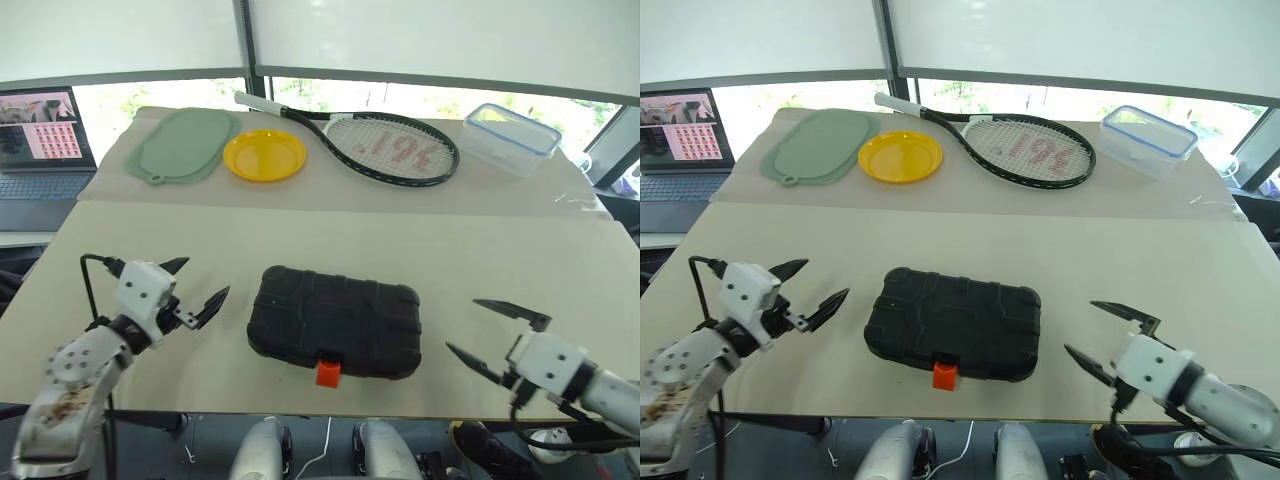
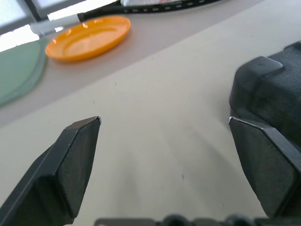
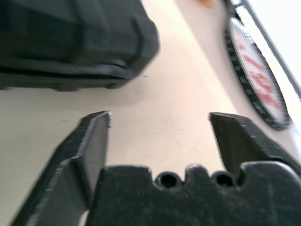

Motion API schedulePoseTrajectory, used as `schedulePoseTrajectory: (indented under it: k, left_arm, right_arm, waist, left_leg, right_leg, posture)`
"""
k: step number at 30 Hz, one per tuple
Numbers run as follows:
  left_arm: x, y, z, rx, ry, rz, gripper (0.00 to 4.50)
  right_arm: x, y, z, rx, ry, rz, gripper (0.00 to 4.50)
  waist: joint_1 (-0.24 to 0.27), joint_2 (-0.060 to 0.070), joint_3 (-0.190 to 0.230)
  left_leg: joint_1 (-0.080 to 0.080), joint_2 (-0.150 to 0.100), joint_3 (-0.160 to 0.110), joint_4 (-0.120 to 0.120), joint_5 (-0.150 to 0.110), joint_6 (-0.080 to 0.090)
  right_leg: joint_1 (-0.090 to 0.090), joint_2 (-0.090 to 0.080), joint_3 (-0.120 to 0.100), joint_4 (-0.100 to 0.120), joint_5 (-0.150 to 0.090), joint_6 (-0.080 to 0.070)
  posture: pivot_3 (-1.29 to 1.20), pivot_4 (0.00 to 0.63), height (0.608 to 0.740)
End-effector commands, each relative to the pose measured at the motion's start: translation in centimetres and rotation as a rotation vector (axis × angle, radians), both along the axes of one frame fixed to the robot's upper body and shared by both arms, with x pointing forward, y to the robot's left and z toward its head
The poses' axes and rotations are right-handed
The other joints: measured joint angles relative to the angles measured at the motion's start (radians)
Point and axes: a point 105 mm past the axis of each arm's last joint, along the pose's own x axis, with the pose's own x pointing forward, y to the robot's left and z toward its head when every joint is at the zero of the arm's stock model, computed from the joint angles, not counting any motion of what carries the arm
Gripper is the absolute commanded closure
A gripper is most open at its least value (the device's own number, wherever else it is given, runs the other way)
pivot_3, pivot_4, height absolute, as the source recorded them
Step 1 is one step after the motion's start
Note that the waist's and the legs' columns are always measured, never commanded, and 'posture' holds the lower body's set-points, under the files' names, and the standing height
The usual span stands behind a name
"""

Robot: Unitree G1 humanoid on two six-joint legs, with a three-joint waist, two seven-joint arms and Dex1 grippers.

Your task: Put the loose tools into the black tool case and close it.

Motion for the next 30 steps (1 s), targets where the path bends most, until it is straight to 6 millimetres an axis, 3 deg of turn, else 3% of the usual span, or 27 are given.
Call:
schedulePoseTrajectory:
  k: [1,2,5,9,11,15,21,26,30]
  left_arm:
    - [0.3,1.0,0.1,0.016,0.122,-0.111,0.0]
    - [1.4,1.3,-0.2,0.066,0.126,-0.132,0.0]
    - [4.6,0.1,0.0,0.11,0.101,-0.218,0.73]
    - [7.4,-2.4,0.1,0.2,0.055,-0.36,2.11]
    - [8.2,-3.9,-0.2,0.25,0.038,-0.433,3.03]
    - [9.2,-6.9,-0.9,0.313,0.003,-0.551,4.41]
    - [7.8,-9.3,-2.4,0.405,0.022,-0.715,4.41]
    - [3.7,-9.1,-2.8,0.391,0.163,-0.887,4.41]
    - [4.0,-9.4,-1.6,0.387,0.133,-0.86,4.41]
  right_arm:
    - [-2.3,1.6,-0.3,0.118,0.245,0.116,0.88]
    - [-2.9,2.2,-0.8,0.125,0.303,0.16,1.18]
    - [-3.9,3.9,-1.6,0.126,0.399,0.27,2.11]
    - [-4.1,5.2,-2.1,0.13,0.448,0.355,3.41]
    - [-3.7,5.6,-2.4,0.127,0.445,0.375,4.25]
    - [-2.0,6.6,-2.3,0.151,0.404,0.383,4.5]
    - [1.9,6.4,-2.4,0.145,0.301,0.219,4.5]
    - [5.0,5.3,-1.5,0.16,0.169,0.056,4.5]
    - [5.4,4.5,-1.6,0.131,0.165,0.03,4.5]
  waist:
    - [0.008,0.0,0.0]
    - [0.012,0.0,0.0]
    - [0.026,0.0,0.0]
    - [0.026,-0.001,0.0]
    - [0.022,-0.002,0.0]
    - [0.016,-0.002,0.0]
    - [0.01,-0.003,0.0]
    - [0.009,-0.003,0.0]
    - [0.018,-0.003,0.0]
  left_leg:
    - [0.001,0.0,0.0,0.0,0.0,0.0]
    - [0.002,0.0,0.0,0.0,0.0,0.0]
    - [0.007,-0.001,0.0,0.0,0.0,0.0]
    - [0.004,-0.002,0.001,0.001,-0.001,0.001]
    - [0.003,-0.002,0.001,0.001,-0.002,0.001]
    - [0.002,-0.004,0.0,0.001,-0.003,0.0]
    - [0.002,-0.003,0.0,0.002,-0.003,0.0]
    - [0.002,-0.002,0.001,0.001,-0.003,0.001]
    - [-0.002,-0.003,0.001,0.003,-0.003,0.001]
  right_leg:
    - [0.0,0.0,0.0,0.0,-0.005,-0.007]
    - [0.001,0.0,0.0,0.0,-0.006,-0.007]
    - [0.001,0.0,-0.002,0.0,-0.007,-0.008]
    - [0.005,0.0,-0.001,-0.002,-0.006,-0.007]
    - [0.005,0.0,-0.001,-0.003,-0.002,-0.001]
    - [0.005,0.002,-0.001,-0.002,-0.001,0.001]
    - [0.004,0.002,-0.001,-0.002,-0.001,0.001]
    - [0.004,0.001,0.0,-0.001,-0.001,0.002]
    - [0.0,0.001,0.0,0.001,-0.001,0.002]
  posture:
    - [0.0,0.15,0.738]
    - [0.0,0.15,0.738]
    - [0.0,0.15,0.738]
    - [0.0,0.15,0.738]
    - [0.0,0.15,0.738]
    - [0.0,0.15,0.738]
    - [0.0,0.15,0.738]
    - [0.0,0.15,0.738]
    - [0.0,0.15,0.738]
